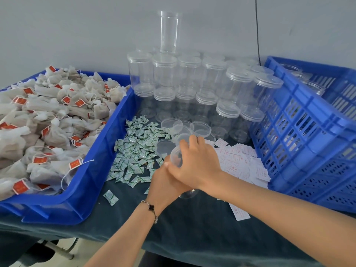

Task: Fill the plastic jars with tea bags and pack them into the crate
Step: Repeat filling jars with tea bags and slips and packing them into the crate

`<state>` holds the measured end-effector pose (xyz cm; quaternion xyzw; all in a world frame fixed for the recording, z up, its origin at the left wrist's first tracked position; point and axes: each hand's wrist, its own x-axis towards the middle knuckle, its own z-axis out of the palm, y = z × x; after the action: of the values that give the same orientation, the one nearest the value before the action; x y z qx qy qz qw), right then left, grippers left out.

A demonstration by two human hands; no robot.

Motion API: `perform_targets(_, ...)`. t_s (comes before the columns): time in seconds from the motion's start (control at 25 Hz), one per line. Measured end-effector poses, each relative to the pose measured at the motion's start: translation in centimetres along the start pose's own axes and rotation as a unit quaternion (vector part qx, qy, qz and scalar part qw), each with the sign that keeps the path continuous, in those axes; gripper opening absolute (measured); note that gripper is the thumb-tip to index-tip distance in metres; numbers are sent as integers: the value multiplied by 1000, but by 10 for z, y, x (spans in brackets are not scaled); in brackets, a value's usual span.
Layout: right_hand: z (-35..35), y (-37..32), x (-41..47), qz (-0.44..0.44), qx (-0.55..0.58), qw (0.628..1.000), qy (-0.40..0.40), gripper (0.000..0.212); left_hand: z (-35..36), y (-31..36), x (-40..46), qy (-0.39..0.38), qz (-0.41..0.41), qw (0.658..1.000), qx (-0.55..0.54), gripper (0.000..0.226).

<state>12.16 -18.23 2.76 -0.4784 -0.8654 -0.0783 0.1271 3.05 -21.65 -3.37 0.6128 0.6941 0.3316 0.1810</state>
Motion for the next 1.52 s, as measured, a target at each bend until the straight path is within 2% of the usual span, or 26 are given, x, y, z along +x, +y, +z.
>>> perform_targets(0.08,0,7,0,-40,37,998,-15,60,-1,0,2,-4,-21,999,-37,46)
perform_targets(0.2,-12,19,6,-122,52,987,-90,63,0,-7,2,-28,-26,998,-55,76)
perform_targets(0.24,-20,21,11,-148,65,978,-131,61,0,-9,1,-33,-33,996,-74,85)
perform_targets(0.32,-42,25,24,-201,103,936,-268,55,-1,-13,-1,-34,-35,991,-121,95)
perform_targets(0.4,-59,29,35,-199,157,891,-377,59,-2,-14,-4,-33,-23,988,-147,96)
perform_targets(0.44,-63,28,37,-165,185,892,-379,57,-2,-14,-5,-33,-20,987,-157,94)
perform_targets(0.48,-65,26,37,-127,183,908,-356,56,-1,-13,-5,-30,-18,986,-166,91)
perform_targets(0.56,-62,17,35,-92,20,952,-292,78,-1,-13,-6,-23,-25,983,-180,87)
perform_targets(0.6,-57,14,32,-99,-77,953,-275,84,-2,-12,-6,-24,-27,982,-185,88)
perform_targets(0.64,-55,11,31,-128,-119,948,-266,81,-3,-11,-6,-26,-25,983,-182,91)
perform_targets(0.72,-60,13,36,-179,-59,929,-317,69,-4,-11,-4,-28,-23,986,-160,96)
perform_targets(0.8,-67,21,41,-184,-5,896,-404,91,-4,-12,-3,-31,-24,987,-156,97)
perform_targets(0.84,-68,22,39,-157,11,894,-420,99,-4,-12,-3,-32,-22,987,-156,96)
perform_targets(0.88,-68,20,37,-129,14,905,-406,98,-4,-12,-3,-32,-19,986,-160,94)
perform_targets(0.96,-60,11,31,-89,-43,942,-322,89,-3,-12,-4,-30,-17,984,-176,91)
perform_targets(1.04,-56,6,30,-113,-102,950,-272,78,-3,-12,-4,-29,-28,984,-171,91)
perform_targets(1.08,-59,5,31,-142,-88,942,-290,73,-3,-12,-4,-30,-32,985,-164,92)
perform_targets(1.2,-69,6,33,-160,-24,904,-395,108,-2,-13,-5,-39,-35,984,-173,93)
perform_targets(1.28,-69,4,32,-126,-9,927,-352,99,-2,-13,-5,-35,-21,982,-182,94)
perform_targets(1.32,-65,2,30,-114,-46,940,-318,92,-2,-13,-5,-34,-19,981,-190,94)
perform_targets(1.44,-55,-1,26,-111,-176,942,-262,82,-2,-13,-5,-31,-23,982,-183,92)
perform_targets(1.52,-60,2,28,-139,-147,945,-258,59,-2,-13,-5,-30,-27,985,-166,90)
